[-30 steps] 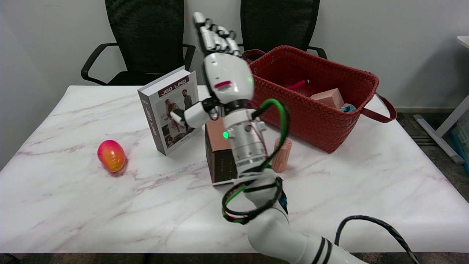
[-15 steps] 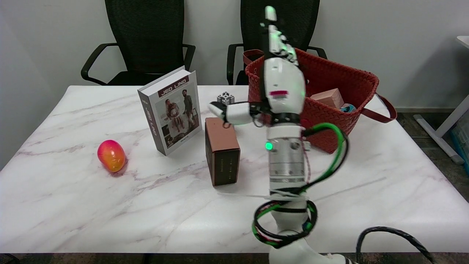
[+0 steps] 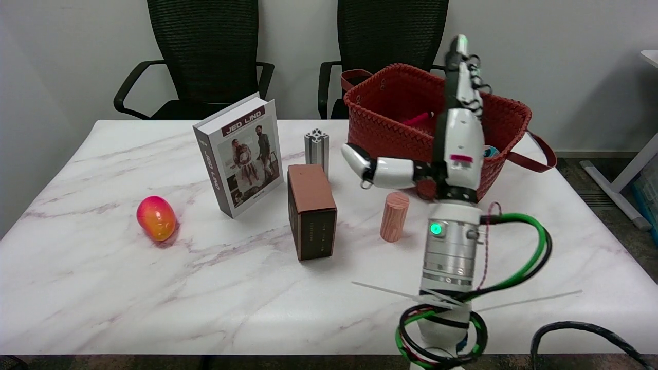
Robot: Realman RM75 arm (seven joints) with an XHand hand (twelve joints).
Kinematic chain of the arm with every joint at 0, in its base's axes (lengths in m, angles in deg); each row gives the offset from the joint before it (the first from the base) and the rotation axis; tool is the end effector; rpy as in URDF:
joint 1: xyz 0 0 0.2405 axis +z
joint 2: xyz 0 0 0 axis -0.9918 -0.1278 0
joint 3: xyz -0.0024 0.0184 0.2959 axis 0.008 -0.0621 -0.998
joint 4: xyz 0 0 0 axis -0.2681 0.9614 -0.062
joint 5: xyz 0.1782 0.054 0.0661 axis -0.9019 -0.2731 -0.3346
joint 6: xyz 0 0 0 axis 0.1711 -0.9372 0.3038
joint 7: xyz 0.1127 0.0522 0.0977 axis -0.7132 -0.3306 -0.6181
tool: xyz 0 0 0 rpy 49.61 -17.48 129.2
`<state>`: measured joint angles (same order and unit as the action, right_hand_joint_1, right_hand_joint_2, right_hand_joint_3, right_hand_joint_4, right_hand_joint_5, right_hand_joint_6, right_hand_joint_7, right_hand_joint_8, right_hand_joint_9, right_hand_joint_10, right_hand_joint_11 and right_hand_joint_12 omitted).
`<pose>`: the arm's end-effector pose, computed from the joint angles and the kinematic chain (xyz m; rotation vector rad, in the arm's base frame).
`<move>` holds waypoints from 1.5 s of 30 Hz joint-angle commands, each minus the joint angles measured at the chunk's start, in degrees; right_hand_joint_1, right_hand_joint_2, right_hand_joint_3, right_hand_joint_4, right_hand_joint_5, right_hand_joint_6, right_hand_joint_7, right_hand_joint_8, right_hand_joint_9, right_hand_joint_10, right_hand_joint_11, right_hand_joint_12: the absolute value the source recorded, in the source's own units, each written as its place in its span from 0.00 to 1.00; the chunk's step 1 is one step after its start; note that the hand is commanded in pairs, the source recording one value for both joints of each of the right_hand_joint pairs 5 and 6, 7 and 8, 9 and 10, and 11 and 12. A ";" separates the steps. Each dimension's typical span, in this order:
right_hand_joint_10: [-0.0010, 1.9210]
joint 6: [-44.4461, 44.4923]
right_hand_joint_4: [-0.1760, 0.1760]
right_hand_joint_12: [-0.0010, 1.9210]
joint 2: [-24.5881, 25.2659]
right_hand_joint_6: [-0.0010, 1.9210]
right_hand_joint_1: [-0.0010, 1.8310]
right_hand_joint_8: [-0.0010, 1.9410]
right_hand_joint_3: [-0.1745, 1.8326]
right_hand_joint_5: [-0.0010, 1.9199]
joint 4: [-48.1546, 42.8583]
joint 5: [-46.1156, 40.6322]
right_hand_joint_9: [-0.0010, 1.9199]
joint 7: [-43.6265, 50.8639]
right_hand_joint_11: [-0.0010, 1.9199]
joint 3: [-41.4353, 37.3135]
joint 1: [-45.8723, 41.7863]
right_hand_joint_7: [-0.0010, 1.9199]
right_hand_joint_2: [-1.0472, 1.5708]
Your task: Pick up the wooden cylinder.
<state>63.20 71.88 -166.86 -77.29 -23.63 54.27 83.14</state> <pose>-0.2025 -0.2448 0.2397 1.2174 0.0390 1.2411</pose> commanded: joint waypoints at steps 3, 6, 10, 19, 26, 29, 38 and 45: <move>0.03 14.39 0.50 0.00 -5.68 0.00 0.57 0.02 0.38 0.00 4.30 -9.55 0.03 -19.93 0.00 4.03 -3.37 0.02 0.41; 0.01 14.03 0.50 0.00 -6.16 0.00 0.58 0.01 0.35 0.00 4.57 -11.71 0.01 -20.67 0.00 4.51 -3.61 0.01 0.40; 0.01 13.95 0.50 0.00 -6.35 0.00 0.60 0.01 0.30 0.00 5.18 -14.56 0.01 -21.43 0.00 5.29 -3.67 0.01 0.40; 0.06 8.65 0.50 0.00 -6.19 0.00 0.61 0.03 0.26 0.00 8.64 -18.11 0.06 -28.23 0.00 3.03 -3.67 0.03 0.45; 0.08 5.87 0.50 0.00 -6.12 0.00 0.65 0.05 0.29 0.00 9.11 -19.15 0.08 -28.05 0.00 1.94 -3.59 0.05 0.49; 0.08 4.67 0.50 0.00 -6.12 0.00 0.66 0.05 0.31 0.00 9.54 -19.82 0.08 -28.23 0.00 1.97 -3.60 0.05 0.49; 0.08 2.59 0.50 0.00 -5.88 0.00 0.66 0.06 0.37 0.00 10.32 -21.96 0.08 -28.31 0.00 2.46 -3.68 0.06 0.49; 0.09 -1.23 0.50 0.00 -5.72 0.00 0.66 0.09 0.40 0.00 12.07 -23.08 0.09 -30.86 0.00 1.06 -3.60 0.09 0.50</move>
<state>68.06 66.04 -157.68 -96.70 -50.53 56.79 79.61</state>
